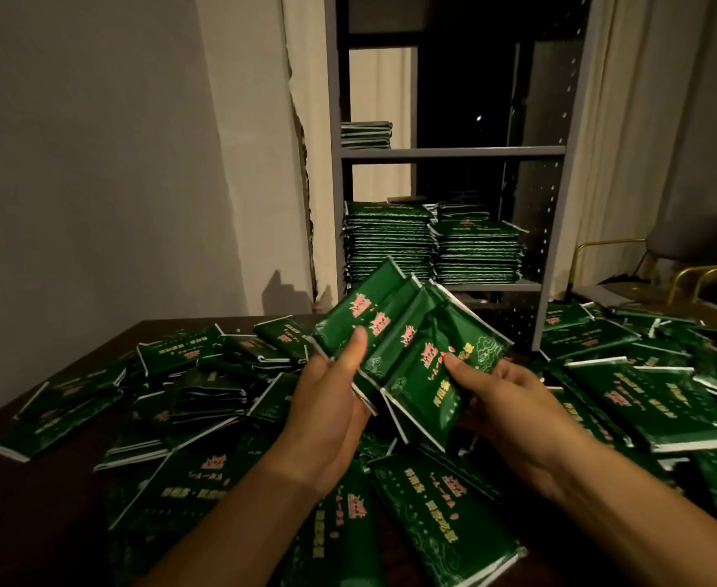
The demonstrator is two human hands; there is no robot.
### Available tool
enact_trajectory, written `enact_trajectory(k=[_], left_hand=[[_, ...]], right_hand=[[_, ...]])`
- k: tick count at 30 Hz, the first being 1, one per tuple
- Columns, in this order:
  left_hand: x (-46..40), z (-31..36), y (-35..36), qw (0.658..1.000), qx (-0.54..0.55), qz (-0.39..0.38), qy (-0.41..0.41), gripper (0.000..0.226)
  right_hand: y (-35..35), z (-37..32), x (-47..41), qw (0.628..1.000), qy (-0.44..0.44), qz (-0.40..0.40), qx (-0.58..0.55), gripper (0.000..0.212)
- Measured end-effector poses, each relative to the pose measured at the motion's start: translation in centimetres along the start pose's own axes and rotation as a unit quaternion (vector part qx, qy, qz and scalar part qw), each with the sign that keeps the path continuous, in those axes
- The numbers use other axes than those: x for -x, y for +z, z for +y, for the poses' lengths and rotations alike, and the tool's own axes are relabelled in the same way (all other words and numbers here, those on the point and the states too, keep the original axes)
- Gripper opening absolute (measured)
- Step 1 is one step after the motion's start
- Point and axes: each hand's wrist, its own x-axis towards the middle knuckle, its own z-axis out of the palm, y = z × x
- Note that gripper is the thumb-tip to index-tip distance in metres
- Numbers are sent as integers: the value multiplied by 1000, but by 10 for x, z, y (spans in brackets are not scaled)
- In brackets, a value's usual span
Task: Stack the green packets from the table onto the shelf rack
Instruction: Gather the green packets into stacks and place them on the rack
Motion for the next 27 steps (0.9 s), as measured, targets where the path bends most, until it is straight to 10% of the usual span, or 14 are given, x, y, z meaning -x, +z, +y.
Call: enact_trajectory(k=[5, 10, 14, 24, 27], left_hand=[[4, -13, 3, 977, -200, -37, 61, 48], [-6, -6, -7, 984, -177, 17, 33, 46], [-6, -5, -5, 973, -227, 22, 38, 40], [0, -17, -5, 939, -342, -7, 25, 60], [1, -20, -5, 925, -379, -35, 15, 53]], right_hand=[[6, 1, 5, 984, -31, 35, 171, 52], [-7, -16, 2, 967, -135, 21, 215, 69], [-18, -13, -7, 946, -199, -43, 252, 42], [-27, -2, -16, 919, -153, -70, 357, 74], [-27, 2, -16, 916, -132, -85, 369, 54]])
